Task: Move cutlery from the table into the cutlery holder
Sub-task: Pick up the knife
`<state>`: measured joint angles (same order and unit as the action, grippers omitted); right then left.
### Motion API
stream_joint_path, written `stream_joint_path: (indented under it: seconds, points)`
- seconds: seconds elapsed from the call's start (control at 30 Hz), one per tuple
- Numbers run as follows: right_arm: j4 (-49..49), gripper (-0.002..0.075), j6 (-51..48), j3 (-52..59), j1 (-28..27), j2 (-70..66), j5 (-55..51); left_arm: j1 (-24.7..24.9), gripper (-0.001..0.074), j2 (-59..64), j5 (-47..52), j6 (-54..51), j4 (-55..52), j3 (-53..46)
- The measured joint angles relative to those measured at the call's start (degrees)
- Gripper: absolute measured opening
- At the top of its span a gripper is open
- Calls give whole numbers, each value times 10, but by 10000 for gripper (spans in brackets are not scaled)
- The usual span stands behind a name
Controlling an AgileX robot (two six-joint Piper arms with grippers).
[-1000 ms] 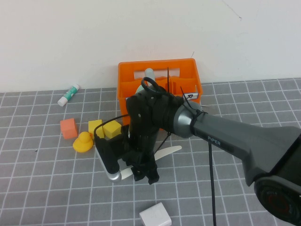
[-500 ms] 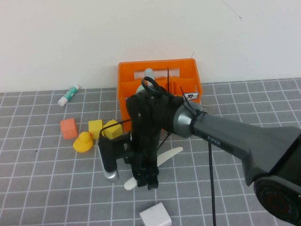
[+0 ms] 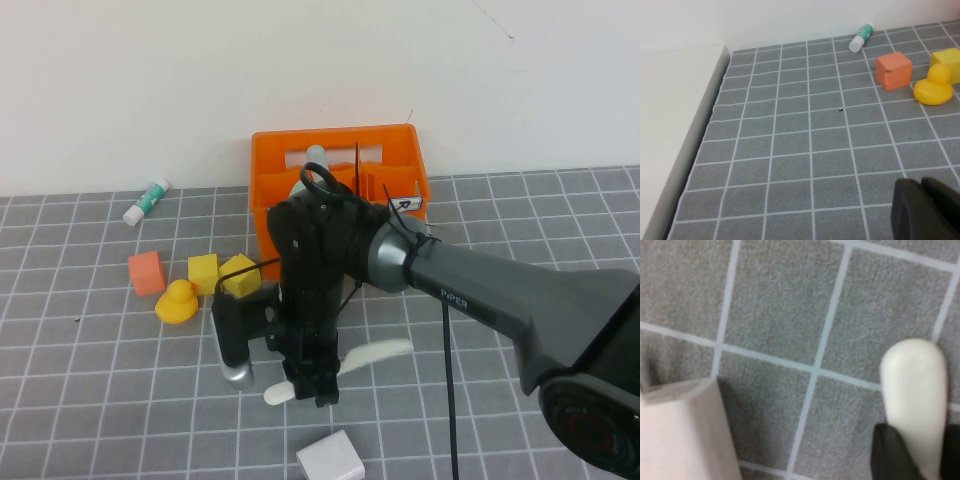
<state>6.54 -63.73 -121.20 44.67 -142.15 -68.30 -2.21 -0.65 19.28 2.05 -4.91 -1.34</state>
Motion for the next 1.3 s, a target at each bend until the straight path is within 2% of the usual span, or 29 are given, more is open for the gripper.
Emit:
stream_joint_path:
  seconds: [0.07,0.33,0.43,0.53,0.7,0.9,1.0,1.2,1.3]
  points:
    - [1,181,7,0,0,0,-5,0,-1,0,0,0,0,0]
    - [11,178,97,0,0,2,-12,0,-1,0,0,0,0,0]
    - [35,66,154,1,0,22,-13,0,-1,0,0,0,0,0]
    - [75,28,194,8,0,60,-13,0,-1,0,0,0,0,0]
    - [91,14,219,47,1,134,-15,0,-1,0,0,0,0,0]
    - [39,13,200,92,1,173,-19,0,-1,0,0,0,0,0]
    - [5,41,194,108,1,167,-19,0,-1,0,0,0,0,0]
    - [-20,186,195,121,1,126,-12,0,-1,0,0,0,0,0]
    - [-24,230,190,121,1,109,9,0,-1,0,0,0,0,0]
